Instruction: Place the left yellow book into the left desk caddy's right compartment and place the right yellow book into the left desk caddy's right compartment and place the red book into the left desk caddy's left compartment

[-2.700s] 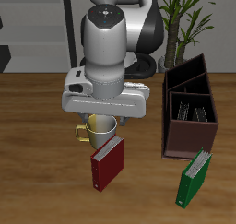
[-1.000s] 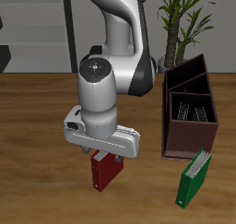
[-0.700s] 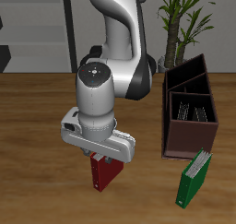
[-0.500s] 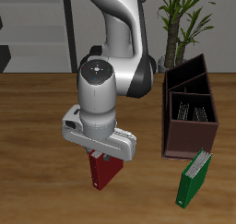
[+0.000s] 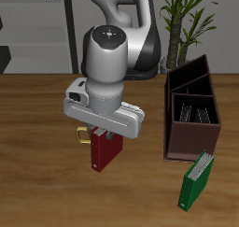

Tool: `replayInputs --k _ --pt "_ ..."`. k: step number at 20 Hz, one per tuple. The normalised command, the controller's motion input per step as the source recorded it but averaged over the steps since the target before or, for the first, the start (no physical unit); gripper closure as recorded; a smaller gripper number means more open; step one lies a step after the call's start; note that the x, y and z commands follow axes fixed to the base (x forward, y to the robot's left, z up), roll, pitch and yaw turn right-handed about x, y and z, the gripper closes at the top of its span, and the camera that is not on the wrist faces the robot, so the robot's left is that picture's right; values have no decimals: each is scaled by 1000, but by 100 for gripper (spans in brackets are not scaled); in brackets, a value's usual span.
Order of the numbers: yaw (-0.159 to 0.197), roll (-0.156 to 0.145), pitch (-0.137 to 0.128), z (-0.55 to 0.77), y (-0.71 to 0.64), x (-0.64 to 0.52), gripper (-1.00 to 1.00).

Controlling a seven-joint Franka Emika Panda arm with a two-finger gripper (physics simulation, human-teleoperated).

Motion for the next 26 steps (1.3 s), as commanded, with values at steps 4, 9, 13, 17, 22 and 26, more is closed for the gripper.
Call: replayInputs --k 4,9,13,17,22,26 --pt "45 -95 3 735 167 -393 100" --pt "14 -21 -75 551 231 -544 100" --pt "10 -14 8 442 441 -752 100" --pt "71 -10 -46 158 363 -576 100" --pt "13 -7 -46 17 405 -600 100" --pt "-16 22 -51 29 241 -478 100"
